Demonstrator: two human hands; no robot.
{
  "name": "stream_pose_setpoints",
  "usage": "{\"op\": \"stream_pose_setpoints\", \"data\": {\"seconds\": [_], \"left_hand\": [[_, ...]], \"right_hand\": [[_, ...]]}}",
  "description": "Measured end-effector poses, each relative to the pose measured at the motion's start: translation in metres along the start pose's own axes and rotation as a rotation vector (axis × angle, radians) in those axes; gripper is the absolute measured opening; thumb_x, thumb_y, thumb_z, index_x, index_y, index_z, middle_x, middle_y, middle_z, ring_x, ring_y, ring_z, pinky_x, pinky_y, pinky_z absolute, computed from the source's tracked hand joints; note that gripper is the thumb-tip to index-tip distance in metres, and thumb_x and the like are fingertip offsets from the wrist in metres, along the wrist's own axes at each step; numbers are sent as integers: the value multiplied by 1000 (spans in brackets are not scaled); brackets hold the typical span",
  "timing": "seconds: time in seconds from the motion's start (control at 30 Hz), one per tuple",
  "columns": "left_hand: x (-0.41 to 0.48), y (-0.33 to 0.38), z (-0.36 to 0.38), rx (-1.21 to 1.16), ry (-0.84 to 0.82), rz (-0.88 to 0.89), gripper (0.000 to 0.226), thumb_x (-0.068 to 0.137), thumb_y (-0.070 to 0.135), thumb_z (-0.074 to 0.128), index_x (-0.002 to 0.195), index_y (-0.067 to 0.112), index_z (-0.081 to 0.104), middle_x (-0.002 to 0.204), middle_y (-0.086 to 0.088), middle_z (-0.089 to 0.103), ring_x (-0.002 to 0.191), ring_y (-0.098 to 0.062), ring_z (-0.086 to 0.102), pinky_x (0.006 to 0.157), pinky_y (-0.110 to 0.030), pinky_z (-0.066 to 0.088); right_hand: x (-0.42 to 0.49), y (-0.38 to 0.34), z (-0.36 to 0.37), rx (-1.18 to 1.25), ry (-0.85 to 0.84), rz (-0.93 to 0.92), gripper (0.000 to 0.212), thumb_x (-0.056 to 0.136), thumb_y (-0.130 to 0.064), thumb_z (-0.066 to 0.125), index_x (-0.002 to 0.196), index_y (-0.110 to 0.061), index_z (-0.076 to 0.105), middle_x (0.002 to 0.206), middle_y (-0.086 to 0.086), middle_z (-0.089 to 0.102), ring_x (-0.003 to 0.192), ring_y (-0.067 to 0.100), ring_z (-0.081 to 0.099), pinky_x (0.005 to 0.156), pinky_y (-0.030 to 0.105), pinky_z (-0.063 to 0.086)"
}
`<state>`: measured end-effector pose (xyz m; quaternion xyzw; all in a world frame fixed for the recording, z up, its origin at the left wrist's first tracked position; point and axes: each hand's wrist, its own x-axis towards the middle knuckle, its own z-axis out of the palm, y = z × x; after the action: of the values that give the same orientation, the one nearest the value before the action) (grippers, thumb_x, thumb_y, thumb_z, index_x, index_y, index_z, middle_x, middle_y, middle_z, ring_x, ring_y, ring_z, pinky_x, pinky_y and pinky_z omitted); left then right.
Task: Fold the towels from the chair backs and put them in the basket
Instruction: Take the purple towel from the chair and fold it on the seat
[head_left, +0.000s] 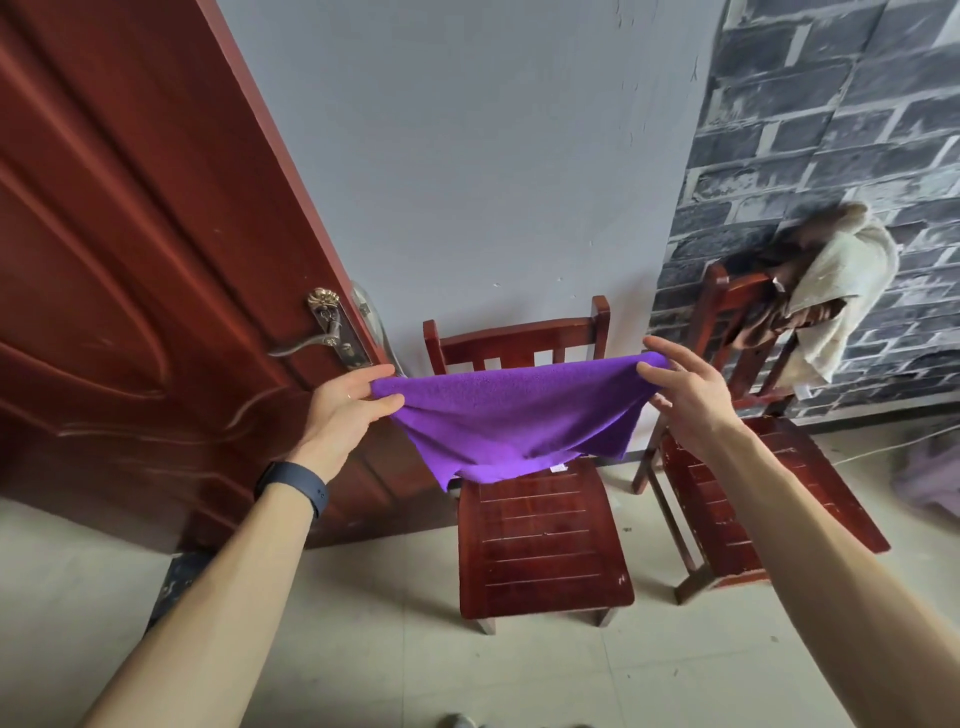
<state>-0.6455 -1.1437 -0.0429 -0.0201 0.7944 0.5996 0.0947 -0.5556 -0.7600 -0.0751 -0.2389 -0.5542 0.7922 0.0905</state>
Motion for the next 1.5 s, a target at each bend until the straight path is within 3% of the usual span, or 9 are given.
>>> {"op": "stream_pose_setpoints", "data": {"seconds": [0.17,0.27,0.4,0.5,0.63,0.83,1.07,1.27,1.5], "left_hand": [[3,1,-3,392,166,109,32,76,27,82,108,26,76,100,7,77,97,-7,69,97,-32,52],[1,-2,1,173,199,83,17,77,35,81,94,35,78,94,14,77,94,1,69,92,-26,52],[-4,-16,13,-284,186,-94,24,81,13,79,103,21,77,94,1,76,75,-5,66,67,-19,49],[-9,-32,20,-365,161,-226,37,81,0,73,115,15,72,93,0,75,59,-1,58,53,-15,38],[-14,-51,19,-429,104,-331,43,85,-7,63,121,15,69,85,6,71,51,1,54,49,-13,37],[-20,-85,24,-276,39,-322,38,76,2,74,98,32,78,92,17,76,91,5,66,80,-21,41],[-44,-157,32,-259,102,-392,20,81,15,79,98,25,78,95,14,77,85,7,68,78,-16,47],[-56,-196,30,-267,82,-583,17,79,8,76,90,20,78,83,3,76,71,-12,64,64,-25,40],[17,-192,61,-315,167,-642,18,76,4,69,80,21,75,71,6,69,57,-8,56,56,-23,35]], "right_hand": [[-1,-5,-8,-463,65,-262,26,85,-10,76,101,-30,76,80,-14,73,75,1,68,72,12,54],[0,-4,-12,-407,150,-261,8,86,-30,77,94,-28,78,74,-12,71,63,-3,63,61,15,51],[5,7,-18,-164,77,39,23,95,-12,66,118,-9,69,103,12,70,80,14,64,65,27,52],[2,15,-22,18,-62,345,39,96,6,53,129,-10,63,116,19,67,80,19,65,63,32,56],[1,34,-25,171,-60,434,57,94,15,39,138,-16,54,126,17,59,78,18,59,72,32,51],[-12,65,-25,31,90,270,17,81,-7,72,82,-21,63,77,-2,60,69,13,56,63,27,46],[-44,138,-55,-152,362,358,16,87,-16,75,103,-13,74,82,-1,69,79,16,64,79,30,50],[-63,166,-70,-174,505,433,12,87,-13,62,79,-21,67,63,-7,64,64,9,63,75,28,49],[12,169,-55,-246,557,392,9,79,-13,68,75,-18,74,60,-1,60,49,12,53,40,20,45]]}}
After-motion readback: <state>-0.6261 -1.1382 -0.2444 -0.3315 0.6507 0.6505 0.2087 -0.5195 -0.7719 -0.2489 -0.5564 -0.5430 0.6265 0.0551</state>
